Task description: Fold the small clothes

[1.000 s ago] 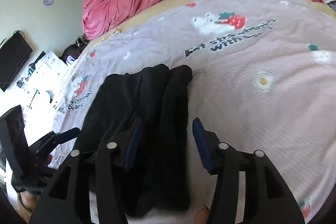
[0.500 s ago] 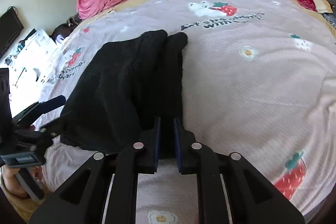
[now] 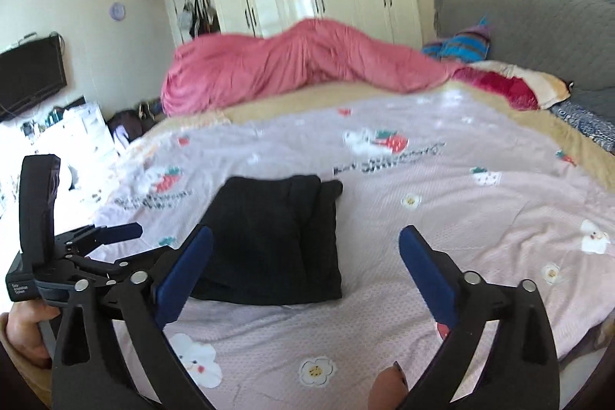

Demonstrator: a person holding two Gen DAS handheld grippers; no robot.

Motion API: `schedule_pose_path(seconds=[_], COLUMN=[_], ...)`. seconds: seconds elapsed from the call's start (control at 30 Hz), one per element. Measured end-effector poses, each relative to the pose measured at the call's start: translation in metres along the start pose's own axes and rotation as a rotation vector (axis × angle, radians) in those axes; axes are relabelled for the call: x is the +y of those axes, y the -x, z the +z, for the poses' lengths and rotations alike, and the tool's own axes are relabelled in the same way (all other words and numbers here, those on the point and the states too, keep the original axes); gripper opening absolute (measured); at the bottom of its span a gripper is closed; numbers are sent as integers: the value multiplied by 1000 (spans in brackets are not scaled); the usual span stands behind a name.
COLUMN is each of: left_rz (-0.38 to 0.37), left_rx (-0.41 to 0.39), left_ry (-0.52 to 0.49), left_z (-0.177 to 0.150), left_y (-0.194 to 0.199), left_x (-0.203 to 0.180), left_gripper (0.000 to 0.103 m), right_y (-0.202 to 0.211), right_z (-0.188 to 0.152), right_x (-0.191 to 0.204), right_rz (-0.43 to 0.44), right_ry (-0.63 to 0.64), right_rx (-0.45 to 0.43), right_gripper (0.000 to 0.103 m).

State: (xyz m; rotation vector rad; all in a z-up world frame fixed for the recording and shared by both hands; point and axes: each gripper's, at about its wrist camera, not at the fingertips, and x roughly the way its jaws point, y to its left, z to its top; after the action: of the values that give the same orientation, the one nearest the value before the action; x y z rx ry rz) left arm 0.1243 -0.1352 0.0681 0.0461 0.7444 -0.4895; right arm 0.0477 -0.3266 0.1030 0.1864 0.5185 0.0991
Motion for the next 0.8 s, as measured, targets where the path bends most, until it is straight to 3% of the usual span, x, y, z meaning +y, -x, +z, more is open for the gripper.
schedule_pose_path(seconds=[0.3,0.47,0.8], left_rz=[-2,31,20], left_rx=[-40,-40,-6], left_ry=[18,13,41], left_z=[-37,-66,-104], left_y=[38,46,44], left_x=[-3,-3,-4], left_gripper=[94,94,94], right_y=[40,47,44], right_z=[-37,-63,-107], right_x=[9,19,27], right_rz=[-32,-75,-119], right_ry=[-1,17,14], right_rx=[-46,-35,-2], right_gripper=[99,99,99])
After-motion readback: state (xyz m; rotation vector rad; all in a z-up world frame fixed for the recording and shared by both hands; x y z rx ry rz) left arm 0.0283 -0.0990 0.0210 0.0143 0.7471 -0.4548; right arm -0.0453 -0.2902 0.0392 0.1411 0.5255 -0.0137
